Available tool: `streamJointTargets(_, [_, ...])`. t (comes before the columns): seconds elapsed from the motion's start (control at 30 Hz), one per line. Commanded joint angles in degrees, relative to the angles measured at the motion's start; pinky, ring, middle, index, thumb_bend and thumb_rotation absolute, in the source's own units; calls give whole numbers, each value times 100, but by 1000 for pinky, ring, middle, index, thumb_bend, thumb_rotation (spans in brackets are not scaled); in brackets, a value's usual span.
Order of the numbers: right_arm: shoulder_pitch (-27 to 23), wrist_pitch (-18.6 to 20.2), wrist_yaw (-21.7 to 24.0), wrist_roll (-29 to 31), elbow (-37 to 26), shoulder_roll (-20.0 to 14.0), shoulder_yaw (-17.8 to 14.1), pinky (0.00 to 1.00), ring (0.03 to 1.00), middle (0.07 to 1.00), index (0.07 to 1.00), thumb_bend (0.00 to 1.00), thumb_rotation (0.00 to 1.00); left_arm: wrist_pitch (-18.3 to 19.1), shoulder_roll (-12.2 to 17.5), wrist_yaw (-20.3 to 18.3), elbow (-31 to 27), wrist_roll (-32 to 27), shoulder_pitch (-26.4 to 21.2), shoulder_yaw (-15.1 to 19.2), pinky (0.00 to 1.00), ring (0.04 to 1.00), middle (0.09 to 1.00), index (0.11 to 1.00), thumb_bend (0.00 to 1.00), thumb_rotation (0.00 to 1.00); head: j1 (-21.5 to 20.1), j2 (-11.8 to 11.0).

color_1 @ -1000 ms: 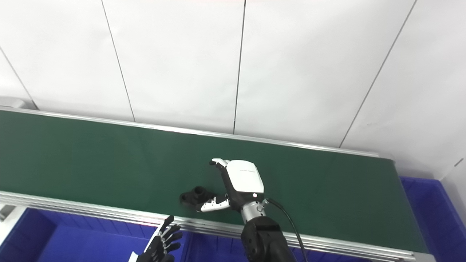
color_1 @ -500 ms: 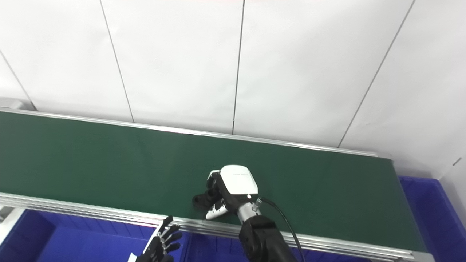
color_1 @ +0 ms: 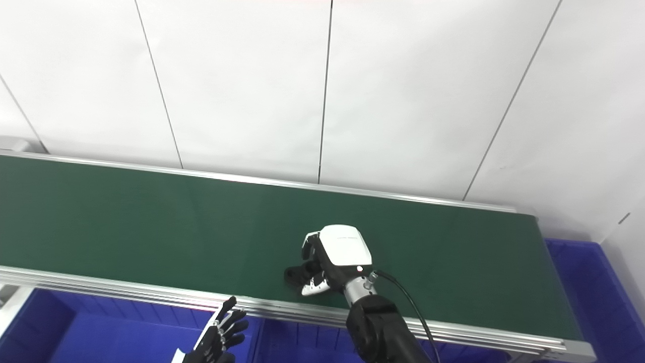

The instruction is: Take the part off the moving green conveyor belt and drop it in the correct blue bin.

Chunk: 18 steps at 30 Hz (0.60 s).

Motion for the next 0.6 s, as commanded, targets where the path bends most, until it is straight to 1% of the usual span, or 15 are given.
streamJointTargets(0.0, [69, 228, 82, -45, 134, 0, 58, 395, 401, 426, 515, 525, 0, -143, 15, -4, -151, 33, 20, -31, 812, 847, 887, 950, 684, 908, -11, -3])
streamJointTargets(0.13, [113, 172, -15, 43, 146, -32, 8, 411, 425, 436, 512, 526, 0, -162, 20, 13, -142, 56, 21, -21, 813, 840, 882, 948, 673, 910, -38, -9])
streamJointTargets(0.17, [123, 114, -115, 64, 175, -42, 3, 413, 427, 438, 511, 526, 0, -151, 20, 9, -152, 47, 24, -22, 812, 839, 881, 948, 673, 910, -50, -6])
streamJointTargets(0.2, [138, 47, -233, 69, 185, -57, 6, 387, 404, 427, 514, 525, 0, -146, 21, 4, -157, 40, 27, -23, 815, 840, 879, 948, 676, 911, -55, -5])
streamJointTargets(0.23, [157, -70, -423, 58, 195, -81, 24, 372, 391, 422, 515, 525, 0, -151, 25, 3, -158, 36, 27, -20, 816, 840, 877, 948, 675, 913, -68, -2])
streamJointTargets(0.27, [172, -195, -630, 37, 208, -111, 54, 323, 349, 408, 515, 523, 0, -157, 28, 3, -155, 32, 26, -18, 815, 838, 874, 948, 678, 913, -71, -2])
streamJointTargets(0.3, [185, -343, -852, 2, 191, -156, 108, 310, 337, 403, 515, 523, 0, -164, 37, 0, -154, 25, 25, -12, 816, 838, 873, 948, 679, 913, -108, -3])
streamJointTargets(0.4, [177, -631, -1278, -138, 29, -294, 284, 342, 366, 406, 522, 521, 0, -177, 63, -8, -155, 19, 24, 1, 814, 837, 873, 950, 676, 917, -148, -4])
streamJointTargets(0.43, [156, -706, -1408, -238, -50, -355, 367, 384, 403, 416, 526, 521, 0, -190, 73, -7, -153, 23, 22, 7, 809, 835, 872, 952, 669, 923, -174, -7])
streamJointTargets(0.47, [129, -813, -1588, -337, -120, -420, 449, 389, 408, 418, 527, 521, 0, -208, 84, -7, -148, 24, 19, 11, 808, 835, 871, 952, 667, 925, -185, -6])
streamJointTargets(0.53, [78, -988, -1939, -470, -147, -499, 568, 454, 464, 458, 508, 526, 0, -227, 104, -4, -140, 29, 14, 19, 807, 833, 868, 953, 662, 927, -221, -11])
streamJointTargets(0.57, [27, -1102, -2181, -608, -181, -568, 647, 465, 473, 465, 505, 527, 0, -219, 118, -9, -139, 23, 11, 23, 806, 832, 868, 954, 662, 928, -260, -14])
